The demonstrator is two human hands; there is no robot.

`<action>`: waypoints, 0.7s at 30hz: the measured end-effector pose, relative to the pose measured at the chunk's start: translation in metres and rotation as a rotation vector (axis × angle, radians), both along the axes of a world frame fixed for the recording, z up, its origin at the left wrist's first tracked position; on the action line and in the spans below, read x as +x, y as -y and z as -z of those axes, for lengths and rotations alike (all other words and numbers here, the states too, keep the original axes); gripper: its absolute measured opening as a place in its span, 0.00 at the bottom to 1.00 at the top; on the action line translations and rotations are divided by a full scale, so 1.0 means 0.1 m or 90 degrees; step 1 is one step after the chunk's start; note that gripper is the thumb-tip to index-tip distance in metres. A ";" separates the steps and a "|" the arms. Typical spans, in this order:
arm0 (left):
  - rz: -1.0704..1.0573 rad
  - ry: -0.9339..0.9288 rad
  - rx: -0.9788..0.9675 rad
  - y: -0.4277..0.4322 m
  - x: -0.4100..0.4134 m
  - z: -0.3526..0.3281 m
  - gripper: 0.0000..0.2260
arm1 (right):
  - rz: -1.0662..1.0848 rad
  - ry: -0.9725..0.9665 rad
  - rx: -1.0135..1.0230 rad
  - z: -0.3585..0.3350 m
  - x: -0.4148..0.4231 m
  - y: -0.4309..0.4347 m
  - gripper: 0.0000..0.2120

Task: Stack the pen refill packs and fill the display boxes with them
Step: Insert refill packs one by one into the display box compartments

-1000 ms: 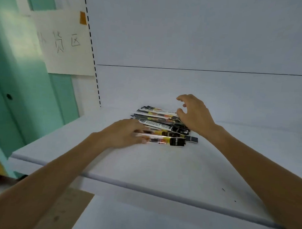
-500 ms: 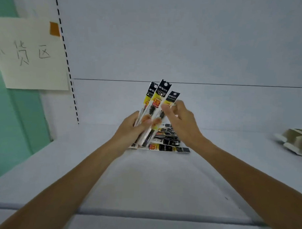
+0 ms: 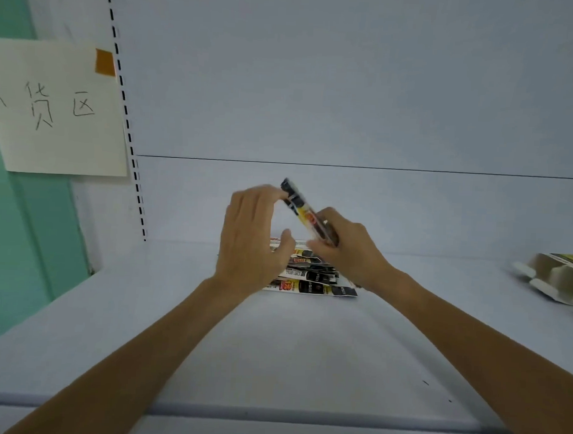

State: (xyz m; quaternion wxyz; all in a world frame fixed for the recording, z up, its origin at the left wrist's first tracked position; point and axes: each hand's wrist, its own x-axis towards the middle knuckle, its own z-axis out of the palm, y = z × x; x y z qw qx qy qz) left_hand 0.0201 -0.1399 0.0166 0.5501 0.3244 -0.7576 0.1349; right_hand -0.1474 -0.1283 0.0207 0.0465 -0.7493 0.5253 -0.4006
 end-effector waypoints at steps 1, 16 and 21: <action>0.011 0.048 -0.057 0.01 0.02 -0.04 0.20 | 0.000 -0.038 0.012 0.06 0.01 0.02 0.11; 0.154 -0.046 0.117 0.04 -0.06 0.04 0.35 | -0.139 0.346 0.230 0.35 0.11 -0.06 0.07; 0.144 -0.063 0.041 0.03 -0.04 -0.06 0.28 | -0.142 0.310 0.248 0.31 0.24 -0.09 0.05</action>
